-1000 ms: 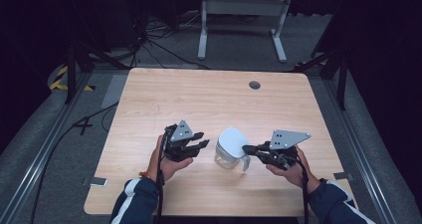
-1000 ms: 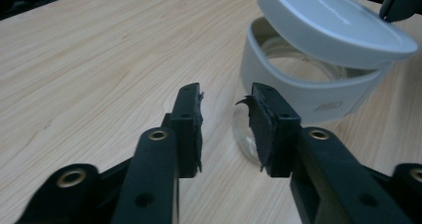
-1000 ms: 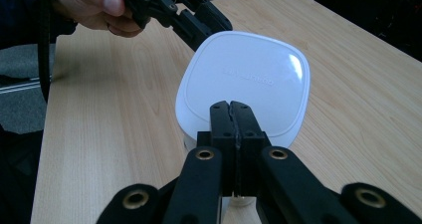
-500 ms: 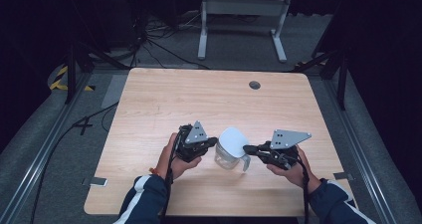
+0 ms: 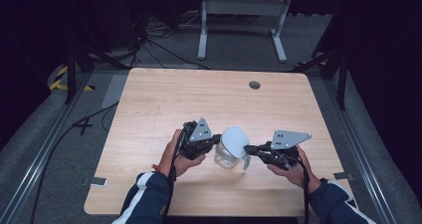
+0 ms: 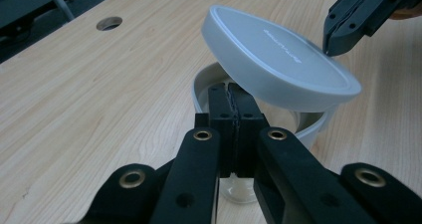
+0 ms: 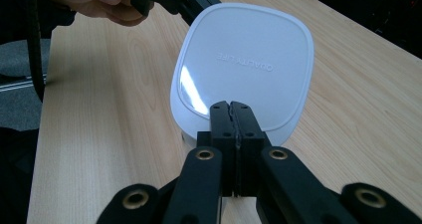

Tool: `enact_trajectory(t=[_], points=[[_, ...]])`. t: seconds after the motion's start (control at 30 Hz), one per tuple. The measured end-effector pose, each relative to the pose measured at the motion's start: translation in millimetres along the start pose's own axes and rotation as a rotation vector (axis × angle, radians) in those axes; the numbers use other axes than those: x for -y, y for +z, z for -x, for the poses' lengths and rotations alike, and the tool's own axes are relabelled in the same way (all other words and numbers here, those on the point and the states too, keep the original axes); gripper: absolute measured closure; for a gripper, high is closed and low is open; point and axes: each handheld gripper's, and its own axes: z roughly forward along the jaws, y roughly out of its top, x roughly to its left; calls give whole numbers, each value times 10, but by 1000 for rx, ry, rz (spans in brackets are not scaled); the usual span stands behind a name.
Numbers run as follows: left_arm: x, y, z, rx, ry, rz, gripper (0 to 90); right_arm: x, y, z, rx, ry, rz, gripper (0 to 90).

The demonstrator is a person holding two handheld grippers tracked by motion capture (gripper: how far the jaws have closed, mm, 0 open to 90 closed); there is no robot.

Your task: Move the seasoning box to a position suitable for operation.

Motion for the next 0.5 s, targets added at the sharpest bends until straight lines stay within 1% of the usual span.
enact_trajectory(t=[0.17,0.2,0.23,0.3,0.33,0.4,0.47,0.5], points=[[-51,-17,14,0,-6,20,895,9,-2,0,-4,5,-3,900],[-72,-28,13,2,6,19,895,10,-1,1,-3,5,-4,900],[-83,-29,24,8,4,30,895,12,2,4,1,0,-8,900],[-104,-40,38,9,14,38,895,13,4,5,1,0,-10,899],[-113,-43,48,16,9,37,895,16,7,6,1,1,-13,899],[-137,-34,65,11,22,45,896,28,22,4,1,0,-23,899],[-148,-35,73,15,21,41,896,31,25,3,3,-4,-26,899],[-165,-37,75,15,28,46,896,33,25,3,3,-3,-29,899]])
